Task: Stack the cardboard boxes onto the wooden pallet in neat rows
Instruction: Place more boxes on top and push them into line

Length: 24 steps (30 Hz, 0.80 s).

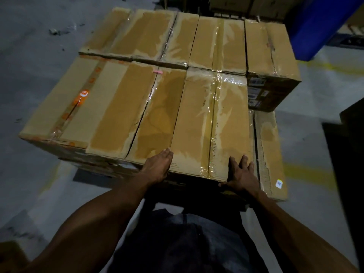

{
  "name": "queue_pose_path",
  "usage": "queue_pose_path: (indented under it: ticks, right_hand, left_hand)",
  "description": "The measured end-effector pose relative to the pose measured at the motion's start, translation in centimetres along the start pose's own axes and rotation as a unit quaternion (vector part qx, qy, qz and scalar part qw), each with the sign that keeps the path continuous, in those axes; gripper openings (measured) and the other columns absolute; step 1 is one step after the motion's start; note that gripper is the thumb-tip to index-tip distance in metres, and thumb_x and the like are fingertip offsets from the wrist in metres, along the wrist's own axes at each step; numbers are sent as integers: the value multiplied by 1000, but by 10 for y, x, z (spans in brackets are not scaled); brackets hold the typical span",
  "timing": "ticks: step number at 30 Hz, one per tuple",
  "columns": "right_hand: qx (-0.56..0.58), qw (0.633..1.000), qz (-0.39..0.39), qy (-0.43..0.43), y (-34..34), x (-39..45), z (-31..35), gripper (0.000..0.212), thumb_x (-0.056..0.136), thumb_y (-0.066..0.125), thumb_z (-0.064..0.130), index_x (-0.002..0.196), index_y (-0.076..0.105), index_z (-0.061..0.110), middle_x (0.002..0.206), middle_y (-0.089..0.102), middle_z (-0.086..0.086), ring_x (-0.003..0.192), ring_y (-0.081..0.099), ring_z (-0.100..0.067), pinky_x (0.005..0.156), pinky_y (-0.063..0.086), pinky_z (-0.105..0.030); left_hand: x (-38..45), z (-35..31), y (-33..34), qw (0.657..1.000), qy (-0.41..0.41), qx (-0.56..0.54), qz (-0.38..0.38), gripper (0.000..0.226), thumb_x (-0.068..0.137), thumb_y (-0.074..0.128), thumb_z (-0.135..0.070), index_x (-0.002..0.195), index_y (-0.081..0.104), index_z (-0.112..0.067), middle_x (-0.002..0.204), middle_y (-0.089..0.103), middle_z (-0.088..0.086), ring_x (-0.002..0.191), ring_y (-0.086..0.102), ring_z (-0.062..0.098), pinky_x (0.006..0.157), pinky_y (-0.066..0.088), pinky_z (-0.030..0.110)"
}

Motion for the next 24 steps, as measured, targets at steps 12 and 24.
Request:
queue_pose_path:
  ticks: [12,24]
  right_hand:
    - [5,1000,5,7,1,4,-1,121,74,77,63,159,-1,28,163,-22,-18,149,-12,-50,117,21,-57]
    - [-1,998,62,-16,-29,13,31,77,74,61,76,129,46,26,148,34,-17,138,29,-39,112,29,-57]
  left_hand:
    - [0,-2,9,1000,-18,-19,7,85,91,61,-13,157,8,-7,166,8,11,152,15,22,117,32,34]
    - [-2,-14,0,986,-110,-105,63,85,91,61,-7,158,8,-10,167,5,8,153,10,27,121,23,39]
Point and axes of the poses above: each hand's wrist, its own x-axis towards the middle knuckle, its own y-axis out of the palm, z = x × y, the point moved 4 cm from there along x, towards the middle knuckle
